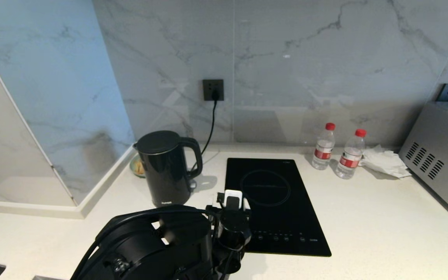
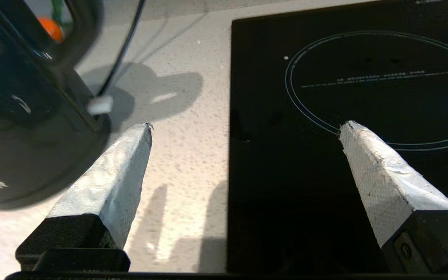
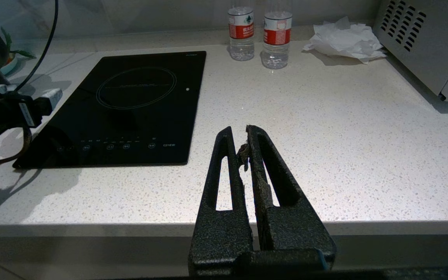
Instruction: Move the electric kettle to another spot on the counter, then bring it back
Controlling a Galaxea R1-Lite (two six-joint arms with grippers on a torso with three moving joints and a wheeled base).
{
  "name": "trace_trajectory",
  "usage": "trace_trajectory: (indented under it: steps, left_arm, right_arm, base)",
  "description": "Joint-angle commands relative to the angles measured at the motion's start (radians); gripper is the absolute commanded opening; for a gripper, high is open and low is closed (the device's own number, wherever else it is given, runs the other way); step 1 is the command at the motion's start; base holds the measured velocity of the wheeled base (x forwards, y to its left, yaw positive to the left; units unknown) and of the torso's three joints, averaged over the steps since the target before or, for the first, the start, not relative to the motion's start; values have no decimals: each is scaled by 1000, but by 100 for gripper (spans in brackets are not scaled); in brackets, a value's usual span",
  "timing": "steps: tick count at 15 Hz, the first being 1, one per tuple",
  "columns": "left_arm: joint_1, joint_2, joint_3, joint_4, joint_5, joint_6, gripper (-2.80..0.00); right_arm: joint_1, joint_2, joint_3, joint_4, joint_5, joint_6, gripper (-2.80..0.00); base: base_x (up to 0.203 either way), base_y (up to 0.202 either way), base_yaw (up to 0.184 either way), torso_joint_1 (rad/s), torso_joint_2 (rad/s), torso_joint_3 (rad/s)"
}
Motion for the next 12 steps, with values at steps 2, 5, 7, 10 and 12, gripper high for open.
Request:
trace_trajectory:
  steps: [2, 5, 7, 10, 12]
  left_arm:
    - [5, -40, -55, 176, -16, -173, 0]
    - [7, -161, -34, 399, -187, -361, 0]
    - [-3, -167, -79, 474, -251, -392, 0]
    - [-27, -88, -202, 501, -248, -395, 0]
    - [-34, -53, -299, 535, -241, -393, 0]
  right_arm:
    - [0, 2, 0, -1, 0, 1, -280]
    - [0, 2, 0, -1, 0, 1, -280]
    - [0, 2, 0, -1, 0, 1, -280]
    - [0, 2, 0, -1, 0, 1, -280]
    - [0, 2, 0, -1, 0, 1, -280]
  base:
    - [0, 0, 0, 0, 0, 0]
    - [0, 0, 0, 0, 0, 0]
    - [0, 0, 0, 0, 0, 0]
    - [0, 0, 0, 0, 0, 0]
    - [0, 0, 0, 0, 0, 0]
